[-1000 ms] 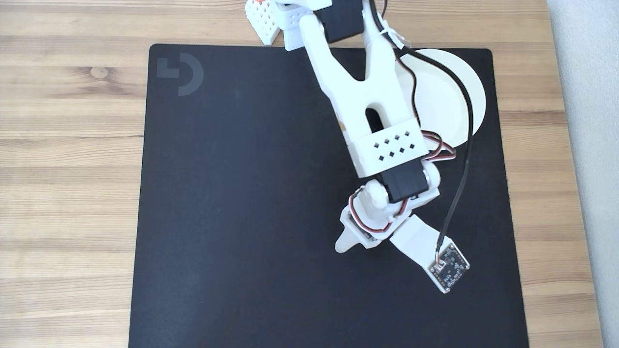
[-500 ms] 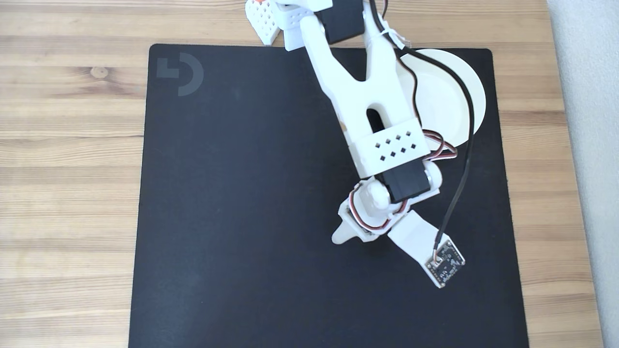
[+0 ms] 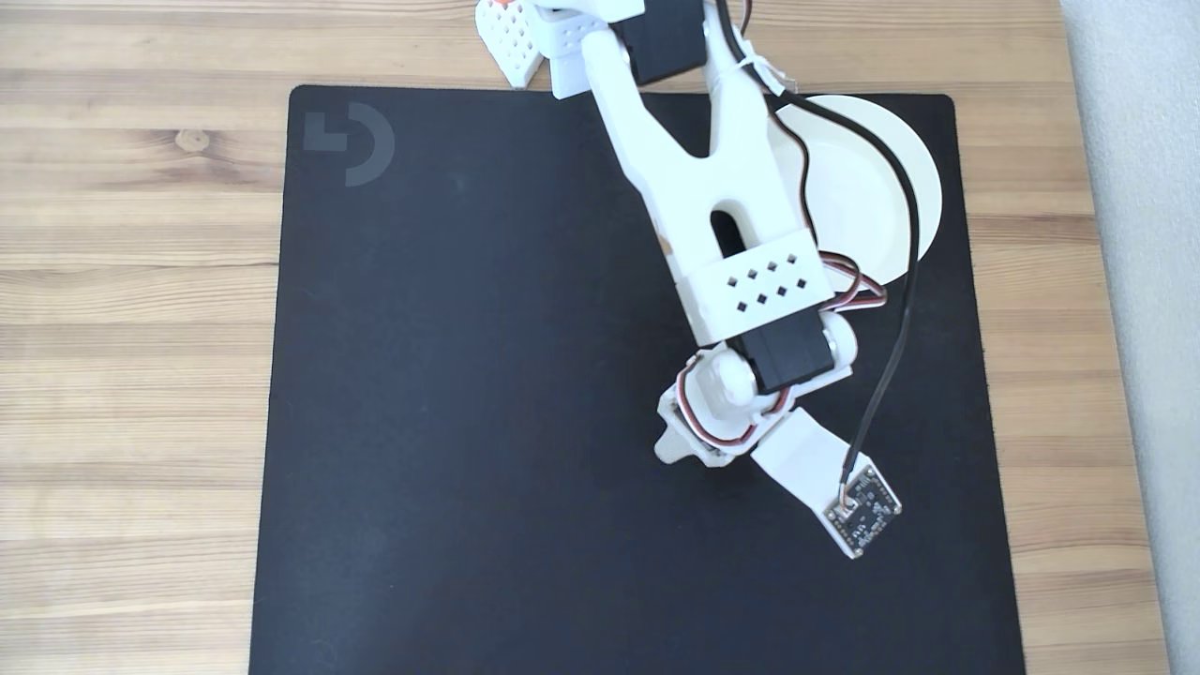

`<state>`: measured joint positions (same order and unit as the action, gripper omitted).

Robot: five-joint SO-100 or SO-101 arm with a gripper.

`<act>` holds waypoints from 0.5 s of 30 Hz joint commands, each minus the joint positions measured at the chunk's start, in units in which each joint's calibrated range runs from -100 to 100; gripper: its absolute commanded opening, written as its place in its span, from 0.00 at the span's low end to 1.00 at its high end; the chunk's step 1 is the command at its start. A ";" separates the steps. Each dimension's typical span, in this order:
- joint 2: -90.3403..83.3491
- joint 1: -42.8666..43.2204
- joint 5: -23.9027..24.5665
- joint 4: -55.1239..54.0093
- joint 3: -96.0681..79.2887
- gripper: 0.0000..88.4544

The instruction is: Pick up the toy and place it on the plate

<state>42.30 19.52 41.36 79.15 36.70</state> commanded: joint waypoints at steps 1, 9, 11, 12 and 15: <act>-0.16 0.01 0.08 0.78 0.03 0.12; -0.24 -0.24 0.08 0.53 0.03 0.03; -0.24 -0.24 0.08 0.62 0.03 0.03; -0.32 -0.24 0.08 0.62 0.03 0.03; -0.82 -0.15 0.08 0.36 0.48 0.03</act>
<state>42.30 19.43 41.26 79.15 36.70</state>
